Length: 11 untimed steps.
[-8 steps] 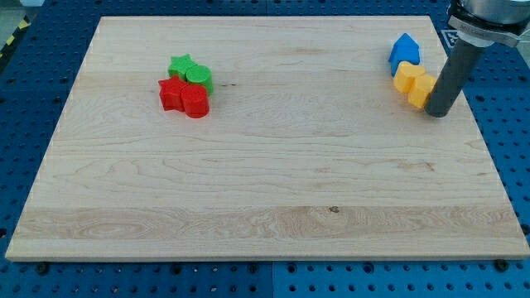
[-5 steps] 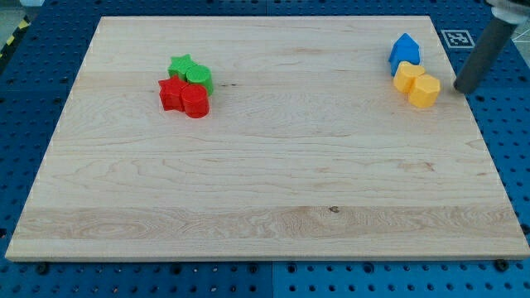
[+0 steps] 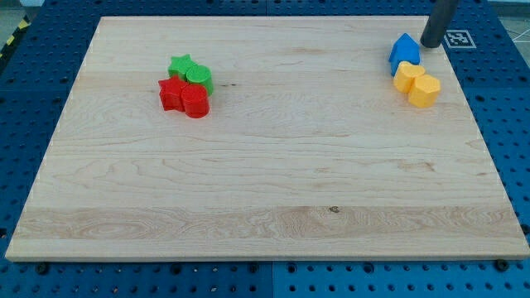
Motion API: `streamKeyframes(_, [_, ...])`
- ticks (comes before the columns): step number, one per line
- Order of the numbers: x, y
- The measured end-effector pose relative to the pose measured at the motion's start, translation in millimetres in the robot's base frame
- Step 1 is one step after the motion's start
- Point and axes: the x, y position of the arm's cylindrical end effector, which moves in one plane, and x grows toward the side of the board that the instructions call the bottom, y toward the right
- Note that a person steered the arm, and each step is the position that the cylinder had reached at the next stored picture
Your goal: Nudge the yellow hexagon left a bit
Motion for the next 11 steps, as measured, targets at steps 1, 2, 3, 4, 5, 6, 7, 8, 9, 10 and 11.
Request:
streamKeyframes(1, [0.0,0.6])
streamKeyframes(2, [0.0,0.8])
streamKeyframes(3, [0.0,0.8])
streamKeyframes(4, [0.0,2.2])
streamKeyframes(5, [0.0,7.5])
streamKeyframes(6, [0.0,15.1])
streamKeyframes(7, [0.0,18.4])
streamKeyframes(8, [0.0,24.8])
streamKeyframes(9, [0.0,29.5])
streamKeyframes(10, [0.0,35.2])
streamKeyframes(11, [0.0,42.6])
